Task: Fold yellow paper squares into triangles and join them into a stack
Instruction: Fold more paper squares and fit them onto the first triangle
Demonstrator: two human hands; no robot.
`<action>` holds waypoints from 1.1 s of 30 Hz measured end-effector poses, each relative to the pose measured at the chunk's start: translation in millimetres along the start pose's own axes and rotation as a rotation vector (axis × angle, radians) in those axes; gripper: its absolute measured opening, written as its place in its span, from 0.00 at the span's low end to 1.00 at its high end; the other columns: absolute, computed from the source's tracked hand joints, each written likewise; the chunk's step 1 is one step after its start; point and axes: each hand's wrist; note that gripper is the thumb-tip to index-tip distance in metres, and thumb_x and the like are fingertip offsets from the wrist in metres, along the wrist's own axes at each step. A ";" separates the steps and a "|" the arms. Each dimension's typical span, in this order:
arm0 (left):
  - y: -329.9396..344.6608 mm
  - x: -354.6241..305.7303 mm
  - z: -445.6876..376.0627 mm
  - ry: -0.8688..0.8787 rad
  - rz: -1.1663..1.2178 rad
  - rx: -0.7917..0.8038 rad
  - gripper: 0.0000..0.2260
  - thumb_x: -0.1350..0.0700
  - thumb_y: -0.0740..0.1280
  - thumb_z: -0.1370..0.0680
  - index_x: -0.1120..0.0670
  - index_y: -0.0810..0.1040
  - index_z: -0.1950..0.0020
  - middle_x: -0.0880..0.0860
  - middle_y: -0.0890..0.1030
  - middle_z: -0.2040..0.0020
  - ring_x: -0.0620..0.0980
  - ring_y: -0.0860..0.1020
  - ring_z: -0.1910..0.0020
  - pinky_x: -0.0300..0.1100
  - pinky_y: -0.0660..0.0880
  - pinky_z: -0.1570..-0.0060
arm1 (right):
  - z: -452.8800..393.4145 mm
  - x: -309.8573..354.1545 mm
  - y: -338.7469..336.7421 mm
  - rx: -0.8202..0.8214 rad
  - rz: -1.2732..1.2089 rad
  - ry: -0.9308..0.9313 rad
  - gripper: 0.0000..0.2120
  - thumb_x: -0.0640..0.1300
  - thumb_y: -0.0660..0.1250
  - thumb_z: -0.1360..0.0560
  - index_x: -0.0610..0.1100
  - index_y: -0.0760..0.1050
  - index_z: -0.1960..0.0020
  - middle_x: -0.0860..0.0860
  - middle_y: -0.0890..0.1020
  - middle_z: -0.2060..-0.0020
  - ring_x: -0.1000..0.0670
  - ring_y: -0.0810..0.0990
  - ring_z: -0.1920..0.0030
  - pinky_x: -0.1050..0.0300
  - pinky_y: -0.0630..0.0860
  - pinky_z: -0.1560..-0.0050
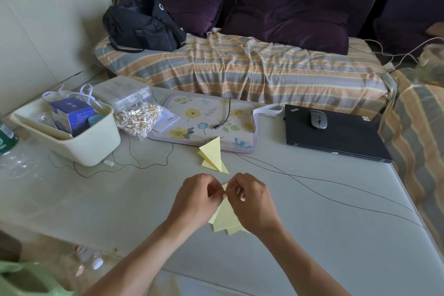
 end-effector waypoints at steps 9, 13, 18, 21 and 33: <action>0.2 1.6 -0.5 -0.012 0.001 0.002 0.04 0.54 0.71 0.25 0.50 0.85 0.58 0.42 0.84 0.63 0.39 0.81 0.62 0.34 0.75 0.63 | 1.2 -0.6 -0.1 0.038 -0.037 0.022 0.07 0.38 0.69 0.27 0.48 0.76 0.61 0.55 0.79 0.65 0.55 0.77 0.63 0.65 0.73 0.62; 0.8 1.3 -0.3 -0.036 0.003 -0.025 0.04 0.52 0.72 0.25 0.49 0.85 0.59 0.41 0.83 0.65 0.39 0.81 0.63 0.31 0.72 0.66 | 0.0 0.5 -0.5 0.020 0.001 0.016 0.07 0.37 0.67 0.27 0.47 0.74 0.61 0.55 0.77 0.66 0.55 0.74 0.64 0.67 0.69 0.64; 1.5 2.7 -1.5 -0.023 0.004 -0.042 0.05 0.51 0.74 0.25 0.50 0.84 0.61 0.41 0.82 0.67 0.37 0.79 0.66 0.29 0.69 0.69 | 0.7 1.5 0.0 0.000 0.003 0.026 0.08 0.36 0.67 0.27 0.46 0.72 0.61 0.54 0.76 0.65 0.56 0.72 0.65 0.69 0.67 0.65; 0.0 3.8 -2.4 0.004 0.003 -0.025 0.05 0.51 0.77 0.26 0.50 0.85 0.60 0.42 0.84 0.65 0.37 0.79 0.66 0.28 0.69 0.68 | 0.9 -0.6 -2.2 0.036 -0.048 0.012 0.07 0.37 0.68 0.27 0.47 0.76 0.59 0.54 0.79 0.64 0.55 0.76 0.62 0.67 0.71 0.62; 0.2 5.4 -5.1 0.006 -0.011 -0.033 0.03 0.55 0.74 0.24 0.51 0.85 0.58 0.42 0.85 0.62 0.40 0.81 0.62 0.32 0.72 0.63 | 0.2 1.4 -2.2 0.013 -0.007 0.044 0.04 0.37 0.67 0.25 0.43 0.77 0.58 0.55 0.78 0.65 0.56 0.75 0.64 0.68 0.69 0.64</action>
Point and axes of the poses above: each hand's wrist, its own z-axis away from the middle knuckle, its own y-axis out of the palm, x = y × z
